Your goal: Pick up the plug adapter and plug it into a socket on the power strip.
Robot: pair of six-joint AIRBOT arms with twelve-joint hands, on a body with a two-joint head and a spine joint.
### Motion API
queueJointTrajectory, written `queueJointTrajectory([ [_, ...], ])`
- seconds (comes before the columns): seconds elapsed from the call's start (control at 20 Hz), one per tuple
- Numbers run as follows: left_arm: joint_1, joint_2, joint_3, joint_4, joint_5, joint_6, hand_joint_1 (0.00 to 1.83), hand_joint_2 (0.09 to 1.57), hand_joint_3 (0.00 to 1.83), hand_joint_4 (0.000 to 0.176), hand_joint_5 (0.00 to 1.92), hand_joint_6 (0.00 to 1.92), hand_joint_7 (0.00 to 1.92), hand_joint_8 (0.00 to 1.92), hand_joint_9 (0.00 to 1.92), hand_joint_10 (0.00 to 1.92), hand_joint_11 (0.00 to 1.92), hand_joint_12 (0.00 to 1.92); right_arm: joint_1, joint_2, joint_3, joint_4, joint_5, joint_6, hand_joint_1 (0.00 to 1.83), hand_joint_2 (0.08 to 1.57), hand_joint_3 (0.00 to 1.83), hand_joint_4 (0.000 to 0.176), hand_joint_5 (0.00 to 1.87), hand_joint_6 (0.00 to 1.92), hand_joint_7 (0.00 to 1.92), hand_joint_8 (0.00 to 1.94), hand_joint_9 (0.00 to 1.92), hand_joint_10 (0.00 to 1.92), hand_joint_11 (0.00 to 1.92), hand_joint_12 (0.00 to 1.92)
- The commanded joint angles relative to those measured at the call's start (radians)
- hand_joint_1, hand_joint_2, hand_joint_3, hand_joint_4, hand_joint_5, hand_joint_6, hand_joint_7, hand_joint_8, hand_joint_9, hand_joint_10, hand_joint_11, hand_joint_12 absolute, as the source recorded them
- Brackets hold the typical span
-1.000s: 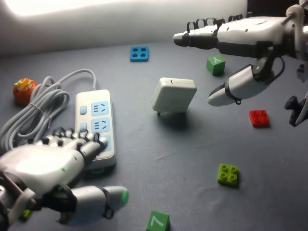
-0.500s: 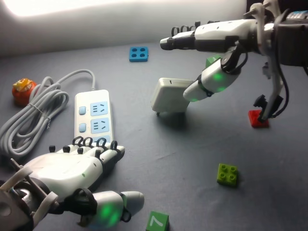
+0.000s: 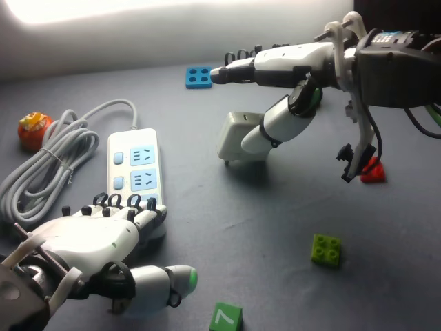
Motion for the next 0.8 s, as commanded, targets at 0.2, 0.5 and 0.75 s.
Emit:
queueJointTrajectory([
  [0.2,-0.003,-0.027,0.029,0.046,-0.053,0.000,0.00,1.26,0.00,0.000,0.03,0.00,0.01,0.00,0.00,0.00,0.00,0.00,-0.004,-0.032,0.041,0.006,0.101,0.015,1.02,1.02,0.00,0.000,0.10,0.00,0.05,0.00,0.04,0.01,0.00,0.36],
  [0.5,-0.002,-0.033,0.044,0.045,-0.057,-0.002,0.00,1.28,0.01,0.000,0.06,0.01,0.04,0.01,0.01,0.00,0.00,0.00,-0.022,-0.068,0.092,0.006,0.095,-0.013,1.00,1.03,0.00,0.000,0.14,0.01,0.11,0.01,0.08,0.01,0.00,0.42],
  [0.75,0.000,-0.037,0.046,0.032,-0.057,-0.002,0.00,1.32,0.02,0.000,0.05,0.00,0.03,0.00,0.00,0.00,0.00,0.00,-0.037,-0.101,0.136,0.006,0.105,-0.026,1.07,1.02,0.00,0.000,0.22,0.01,0.22,0.01,0.19,0.02,0.00,0.67],
])
